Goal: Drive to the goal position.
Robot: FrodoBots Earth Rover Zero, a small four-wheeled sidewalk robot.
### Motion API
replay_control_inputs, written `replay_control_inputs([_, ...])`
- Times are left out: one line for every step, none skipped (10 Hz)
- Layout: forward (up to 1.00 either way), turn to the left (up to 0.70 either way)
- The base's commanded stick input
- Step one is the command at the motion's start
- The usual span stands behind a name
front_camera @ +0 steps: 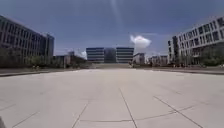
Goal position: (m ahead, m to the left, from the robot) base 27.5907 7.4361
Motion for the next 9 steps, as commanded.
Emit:
replay_control_inputs([0.85,0.0])
replay_control_inputs([0.85,0.0])
replay_control_inputs([0.85,0.0])
replay_control_inputs([0.85,0.0])
replay_control_inputs([0.85,0.0])
replay_control_inputs([0.85,0.0])
replay_control_inputs([0.85,0.0])
replay_control_inputs([0.85,0.0])
replay_control_inputs([0.85,0.0])
